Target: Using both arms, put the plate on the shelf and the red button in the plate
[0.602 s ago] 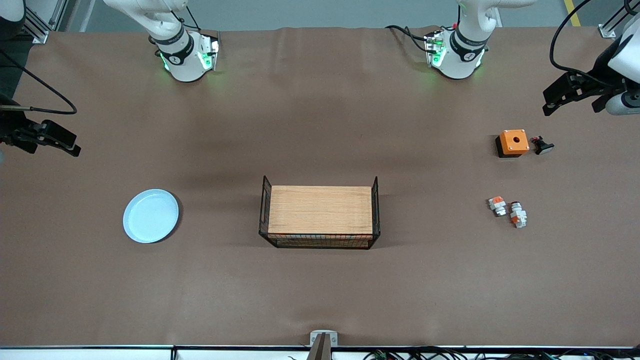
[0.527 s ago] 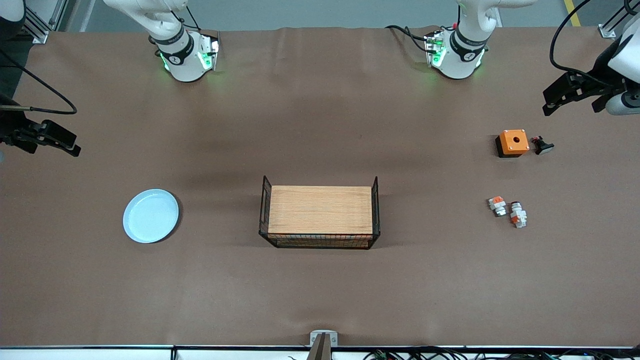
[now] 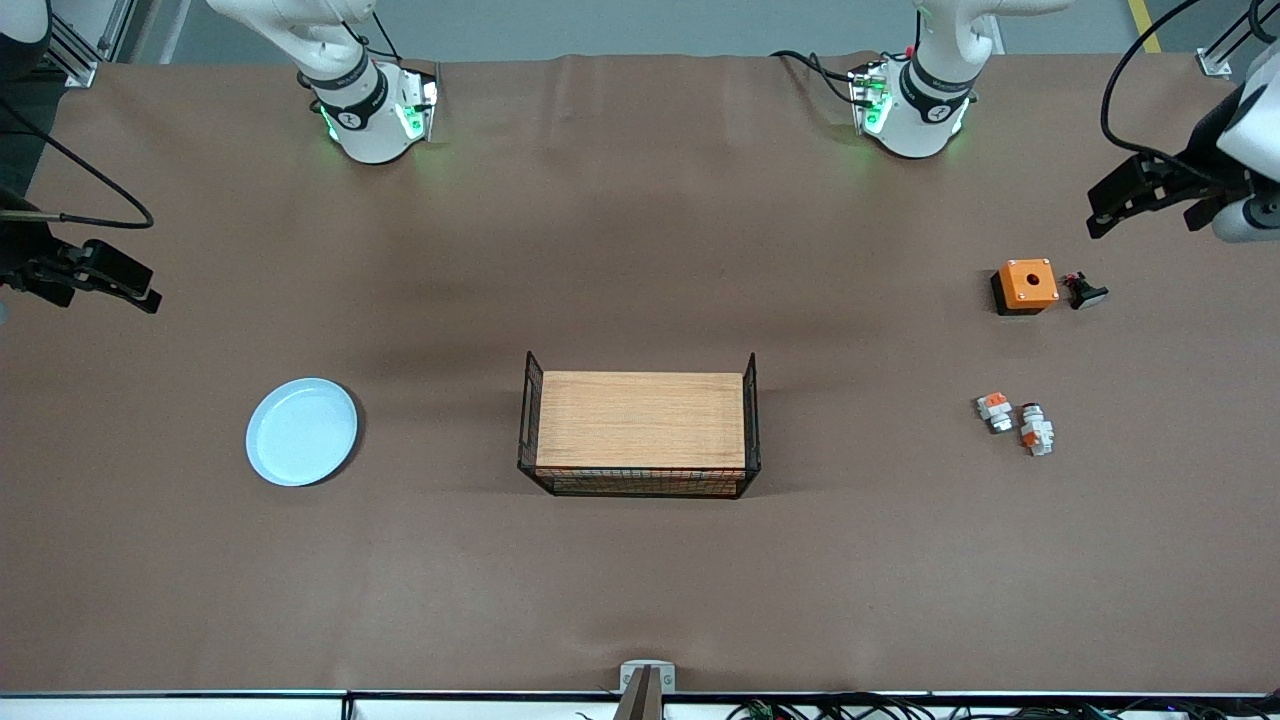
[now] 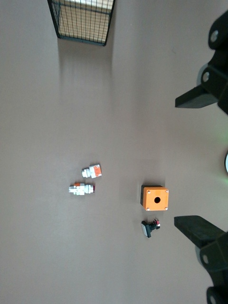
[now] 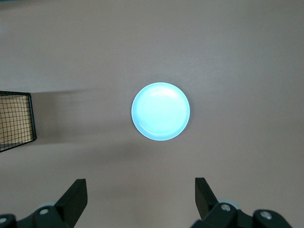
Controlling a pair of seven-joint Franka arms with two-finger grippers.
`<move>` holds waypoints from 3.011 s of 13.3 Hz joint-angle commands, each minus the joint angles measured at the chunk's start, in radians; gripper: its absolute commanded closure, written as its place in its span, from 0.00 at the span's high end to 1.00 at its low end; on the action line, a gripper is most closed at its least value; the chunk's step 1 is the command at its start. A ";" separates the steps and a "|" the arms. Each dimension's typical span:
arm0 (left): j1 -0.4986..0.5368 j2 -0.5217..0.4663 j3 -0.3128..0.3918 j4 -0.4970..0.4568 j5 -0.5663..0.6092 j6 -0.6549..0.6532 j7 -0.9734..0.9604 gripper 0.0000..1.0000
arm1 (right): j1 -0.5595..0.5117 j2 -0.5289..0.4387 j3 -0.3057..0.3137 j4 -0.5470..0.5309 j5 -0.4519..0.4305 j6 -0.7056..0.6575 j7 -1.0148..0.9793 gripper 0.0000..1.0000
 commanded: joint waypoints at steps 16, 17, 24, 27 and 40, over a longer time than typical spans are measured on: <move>0.244 0.470 0.010 -0.350 0.084 0.888 0.023 0.96 | -0.076 0.136 0.008 0.003 -0.067 -0.039 -0.035 1.00; 0.263 0.493 0.010 -0.356 0.084 0.924 0.024 0.95 | -0.089 0.156 0.008 0.001 -0.077 -0.021 -0.074 1.00; 0.254 0.558 -0.003 -0.376 0.084 0.975 0.023 0.91 | -0.169 0.318 0.010 -0.173 -0.075 0.325 -0.095 1.00; 0.257 0.595 -0.008 -0.386 0.084 1.021 0.023 0.85 | -0.167 0.378 0.008 -0.219 -0.078 0.473 -0.096 1.00; 0.260 0.436 -0.036 -0.381 0.071 0.876 0.073 0.00 | -0.192 0.588 0.010 -0.258 -0.075 0.745 -0.170 0.94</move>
